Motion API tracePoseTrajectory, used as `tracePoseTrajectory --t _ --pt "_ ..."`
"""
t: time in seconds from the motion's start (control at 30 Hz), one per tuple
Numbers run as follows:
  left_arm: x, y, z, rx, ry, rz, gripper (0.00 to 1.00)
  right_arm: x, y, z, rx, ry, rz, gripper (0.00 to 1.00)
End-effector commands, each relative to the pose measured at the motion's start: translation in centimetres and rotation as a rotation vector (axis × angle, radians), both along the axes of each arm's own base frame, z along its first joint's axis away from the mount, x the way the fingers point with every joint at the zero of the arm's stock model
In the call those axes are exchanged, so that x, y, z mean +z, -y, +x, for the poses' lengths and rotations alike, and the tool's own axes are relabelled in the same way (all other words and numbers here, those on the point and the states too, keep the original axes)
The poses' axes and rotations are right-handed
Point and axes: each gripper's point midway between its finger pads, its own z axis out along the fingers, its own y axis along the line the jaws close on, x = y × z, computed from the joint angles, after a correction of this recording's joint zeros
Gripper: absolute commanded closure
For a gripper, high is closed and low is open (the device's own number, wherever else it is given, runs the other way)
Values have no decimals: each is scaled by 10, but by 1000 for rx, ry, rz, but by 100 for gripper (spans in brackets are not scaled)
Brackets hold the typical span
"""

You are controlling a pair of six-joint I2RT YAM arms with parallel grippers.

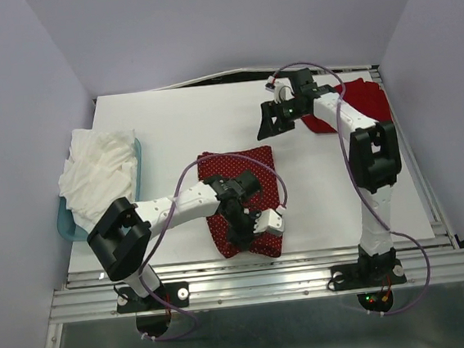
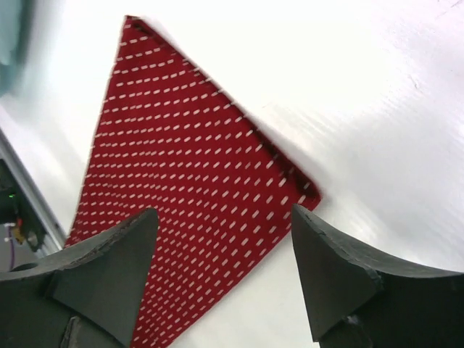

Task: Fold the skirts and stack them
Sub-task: Fold the skirt

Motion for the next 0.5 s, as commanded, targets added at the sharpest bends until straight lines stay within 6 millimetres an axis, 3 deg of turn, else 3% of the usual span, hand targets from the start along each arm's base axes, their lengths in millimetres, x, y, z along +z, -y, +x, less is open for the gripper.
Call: tracePoseTrajectory --t 0.0,0.1,0.3,0.43,0.47 --pt "41 8 -23 -33 -114 -76 100 -10 -27 20 71 76 19 22" --pt "57 16 -27 -44 -159 -96 100 -34 -45 19 126 96 -18 24" --pt "82 29 -23 -18 -220 -143 100 -71 -72 -11 249 93 -83 32" --pt "87 25 5 52 -233 -148 100 -90 -76 -43 316 33 -77 46" --pt "89 24 21 85 -226 -147 100 -91 -79 -49 333 32 -77 50"
